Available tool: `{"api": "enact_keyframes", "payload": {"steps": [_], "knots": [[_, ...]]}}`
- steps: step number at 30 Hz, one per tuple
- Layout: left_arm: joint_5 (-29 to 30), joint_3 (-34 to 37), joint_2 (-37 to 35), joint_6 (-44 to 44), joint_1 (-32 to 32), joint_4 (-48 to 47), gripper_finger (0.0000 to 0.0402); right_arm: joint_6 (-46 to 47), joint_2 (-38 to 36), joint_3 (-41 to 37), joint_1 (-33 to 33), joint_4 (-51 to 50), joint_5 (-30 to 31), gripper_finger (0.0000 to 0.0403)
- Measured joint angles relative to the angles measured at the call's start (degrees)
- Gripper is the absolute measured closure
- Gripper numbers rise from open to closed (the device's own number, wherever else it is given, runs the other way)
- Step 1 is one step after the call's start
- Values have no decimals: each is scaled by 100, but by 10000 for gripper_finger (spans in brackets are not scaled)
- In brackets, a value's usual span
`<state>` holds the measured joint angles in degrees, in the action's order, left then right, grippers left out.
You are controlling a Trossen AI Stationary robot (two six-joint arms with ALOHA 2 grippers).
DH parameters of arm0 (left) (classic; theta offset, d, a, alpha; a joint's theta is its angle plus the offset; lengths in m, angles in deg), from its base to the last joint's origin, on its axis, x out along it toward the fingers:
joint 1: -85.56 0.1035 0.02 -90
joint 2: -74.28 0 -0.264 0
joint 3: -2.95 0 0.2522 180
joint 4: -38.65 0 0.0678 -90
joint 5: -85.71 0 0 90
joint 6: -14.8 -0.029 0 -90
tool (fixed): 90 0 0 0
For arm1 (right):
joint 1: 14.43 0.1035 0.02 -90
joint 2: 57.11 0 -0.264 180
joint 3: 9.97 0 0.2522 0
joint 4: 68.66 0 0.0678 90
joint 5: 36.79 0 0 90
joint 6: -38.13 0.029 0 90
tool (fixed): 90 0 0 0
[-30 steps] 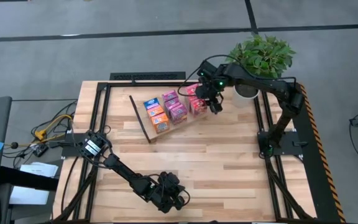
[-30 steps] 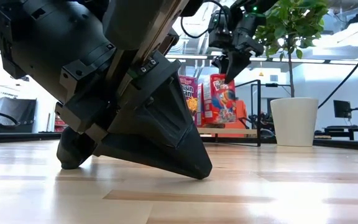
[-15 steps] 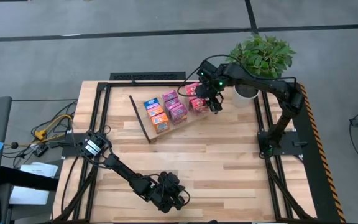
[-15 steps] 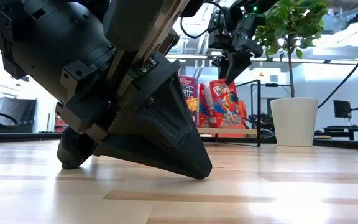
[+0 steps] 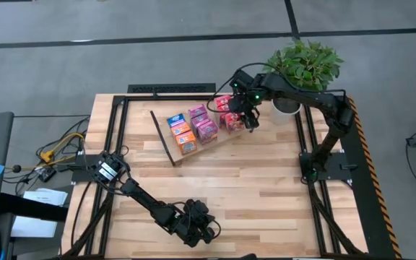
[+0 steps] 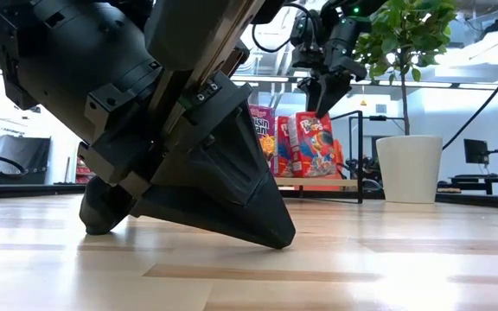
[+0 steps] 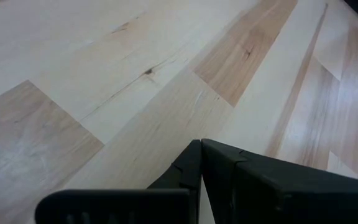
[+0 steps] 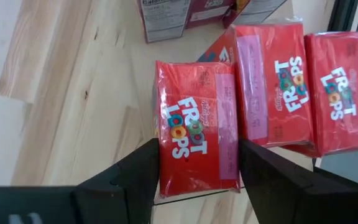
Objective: Stack cereal on shelf
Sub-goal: Put the red cereal box on the shelf aligned with the other red cereal box
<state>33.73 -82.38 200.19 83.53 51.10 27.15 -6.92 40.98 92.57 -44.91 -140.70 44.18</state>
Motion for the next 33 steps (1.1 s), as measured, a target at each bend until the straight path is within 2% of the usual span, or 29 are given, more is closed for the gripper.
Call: {"api": "enact_keyframes", "payload": {"steps": [9, 20, 23, 28, 33], "knots": [[15, 0, 0, 2, 0, 8, 402, 2, -40, 4, 8, -101, 15, 163], [98, 0, 2, 11, 0, 26, 401, -2, -685, 10, -16, 47, 48, 164], [103, 0, 2, 14, 0, 26, 401, 100, -678, 10, -31, -111, 447, 170], [125, 0, 2, 66, 0, 24, 402, 417, -678, 10, 8, -274, 813, 211], [120, 0, 2, 101, 0, 24, 402, 673, -678, 10, 110, -887, 906, 295]]}}
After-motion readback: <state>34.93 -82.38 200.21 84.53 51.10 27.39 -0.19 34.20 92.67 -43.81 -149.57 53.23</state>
